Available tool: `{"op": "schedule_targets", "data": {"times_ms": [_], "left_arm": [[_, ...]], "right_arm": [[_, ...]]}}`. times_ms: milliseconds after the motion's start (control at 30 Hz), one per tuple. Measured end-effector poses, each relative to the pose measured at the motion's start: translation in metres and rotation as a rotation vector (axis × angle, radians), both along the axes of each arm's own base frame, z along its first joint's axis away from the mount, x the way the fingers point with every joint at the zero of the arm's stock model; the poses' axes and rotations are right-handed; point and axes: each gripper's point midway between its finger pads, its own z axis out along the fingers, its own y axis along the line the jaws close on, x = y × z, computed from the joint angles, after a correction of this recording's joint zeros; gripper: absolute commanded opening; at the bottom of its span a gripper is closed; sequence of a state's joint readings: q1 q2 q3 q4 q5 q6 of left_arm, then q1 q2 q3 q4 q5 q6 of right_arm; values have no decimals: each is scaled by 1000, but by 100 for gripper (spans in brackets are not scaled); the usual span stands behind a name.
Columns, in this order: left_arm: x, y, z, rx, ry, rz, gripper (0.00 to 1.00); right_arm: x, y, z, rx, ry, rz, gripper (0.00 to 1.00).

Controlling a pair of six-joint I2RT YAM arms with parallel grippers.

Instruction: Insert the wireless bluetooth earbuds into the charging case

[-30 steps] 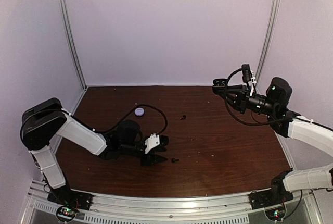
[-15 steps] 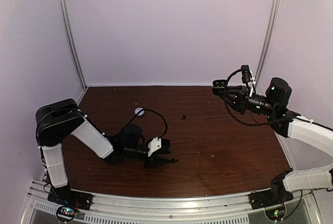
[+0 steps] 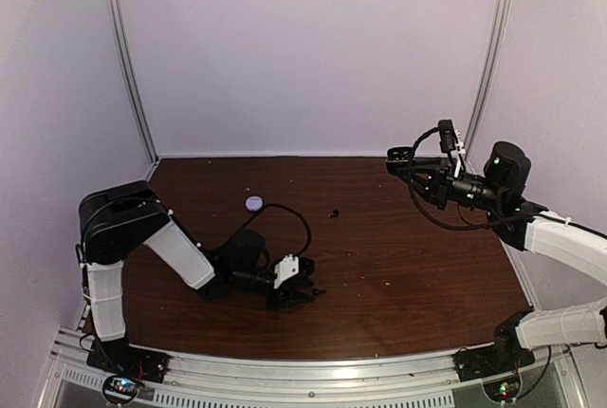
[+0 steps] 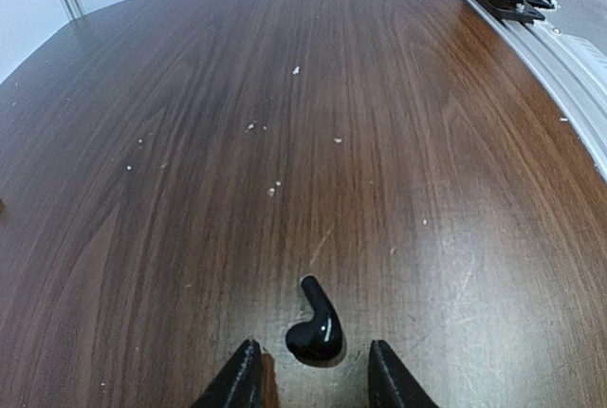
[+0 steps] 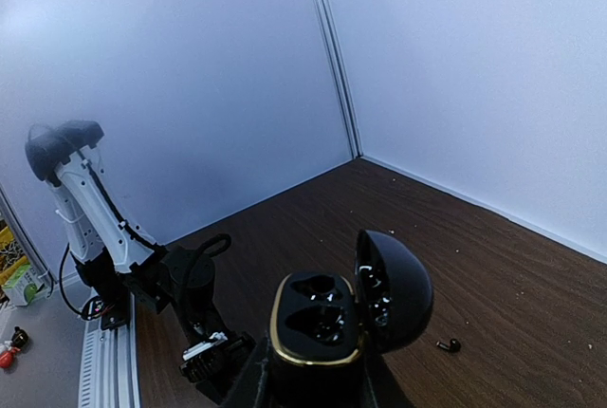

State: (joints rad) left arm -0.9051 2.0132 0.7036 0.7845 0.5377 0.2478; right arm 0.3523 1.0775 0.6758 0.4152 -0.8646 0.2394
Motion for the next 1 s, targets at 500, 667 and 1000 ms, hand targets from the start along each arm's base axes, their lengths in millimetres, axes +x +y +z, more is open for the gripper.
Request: {"op": "schedule_targets", "data": {"times_ms": [500,667,1000], "left_arm": [[4,-12,-1,-6,13,-25,29],[6,-15,-2,-2,18,-28,20],[4,-10,2,53,66,-13,10]], "right_arm": [[0,0,0,-1,0,0,0],[0,0,0,-3,-3,0,0],[0,0,-3,-17,-12,-1,0]]}}
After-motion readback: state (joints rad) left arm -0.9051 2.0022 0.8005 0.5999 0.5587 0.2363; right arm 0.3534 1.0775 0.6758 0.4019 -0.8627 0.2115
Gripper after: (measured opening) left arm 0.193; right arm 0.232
